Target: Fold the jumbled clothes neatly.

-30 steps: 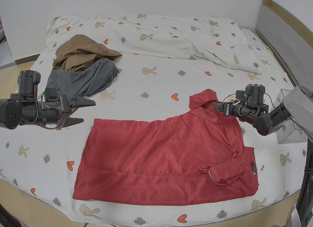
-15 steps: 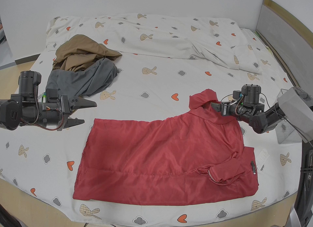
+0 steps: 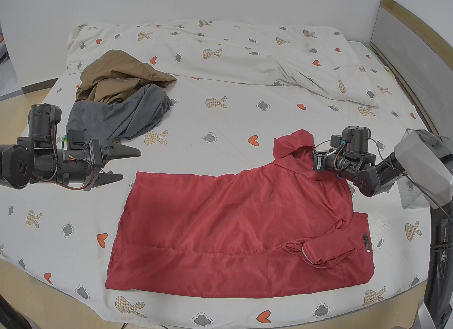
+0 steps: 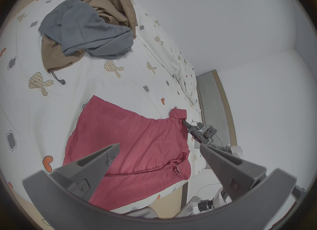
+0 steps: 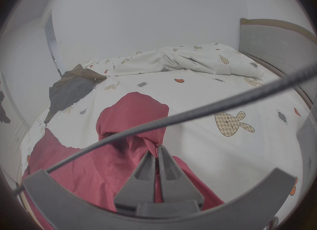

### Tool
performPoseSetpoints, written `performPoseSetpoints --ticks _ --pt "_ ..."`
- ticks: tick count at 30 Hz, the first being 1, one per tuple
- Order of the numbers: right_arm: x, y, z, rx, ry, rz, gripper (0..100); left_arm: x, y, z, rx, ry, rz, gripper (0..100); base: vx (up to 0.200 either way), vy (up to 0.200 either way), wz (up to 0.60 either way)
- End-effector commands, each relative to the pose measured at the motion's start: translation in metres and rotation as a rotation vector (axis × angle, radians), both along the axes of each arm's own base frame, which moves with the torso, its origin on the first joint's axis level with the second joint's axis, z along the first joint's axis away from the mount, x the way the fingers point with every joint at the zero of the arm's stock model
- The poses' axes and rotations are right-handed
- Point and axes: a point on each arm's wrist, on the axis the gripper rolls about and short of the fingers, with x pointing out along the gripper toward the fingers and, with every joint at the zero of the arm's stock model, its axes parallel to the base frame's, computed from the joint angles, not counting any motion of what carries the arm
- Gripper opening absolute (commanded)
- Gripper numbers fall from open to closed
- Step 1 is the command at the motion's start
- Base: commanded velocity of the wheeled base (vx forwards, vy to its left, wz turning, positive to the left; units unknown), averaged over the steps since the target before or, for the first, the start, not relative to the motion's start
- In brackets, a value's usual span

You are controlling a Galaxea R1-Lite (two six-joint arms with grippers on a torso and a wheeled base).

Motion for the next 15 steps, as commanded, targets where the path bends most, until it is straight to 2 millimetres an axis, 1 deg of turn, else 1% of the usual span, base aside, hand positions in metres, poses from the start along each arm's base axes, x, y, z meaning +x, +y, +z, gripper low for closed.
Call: performPoseSetpoints --ticks 1,2,3,5,8,11,14,15 --pt "-0.022 -0.004 0.040 0.024 -0.051 0.000 0 0.004 0.001 -0.005 0.000 0.013 0.002 100 0.000 0.000 0.00" --pt "-0.025 -0.005 0.044 0.025 -0.056 0.000 0 0.004 0.000 -0.005 0.000 0.015 0.000 100 0.000 0.000 0.00" --pt "-0.032 -0.006 0.055 0.028 -0.069 0.001 0 0.005 0.000 -0.007 0.000 0.019 0.000 100 0.000 0.000 0.00" --pt "-0.045 -0.009 0.068 0.031 -0.081 0.000 0 0.007 0.000 -0.009 0.002 0.024 0.001 100 0.000 0.000 0.00" --pt "-0.064 -0.012 0.080 0.032 -0.086 0.004 0 0.013 0.001 -0.016 0.002 0.043 0.003 100 0.000 0.000 0.00" --pt "-0.075 -0.015 0.084 0.031 -0.080 0.003 0 0.025 0.001 -0.026 0.004 0.051 0.001 100 0.000 0.000 0.00" --pt "-0.078 -0.015 0.080 0.029 -0.068 0.002 0 0.036 0.003 -0.039 0.043 0.029 -0.020 100 0.000 0.000 0.00" --pt "-0.079 -0.014 0.079 0.028 -0.061 0.005 0 0.047 0.007 -0.053 0.093 0.005 -0.048 100 0.000 0.000 0.00"
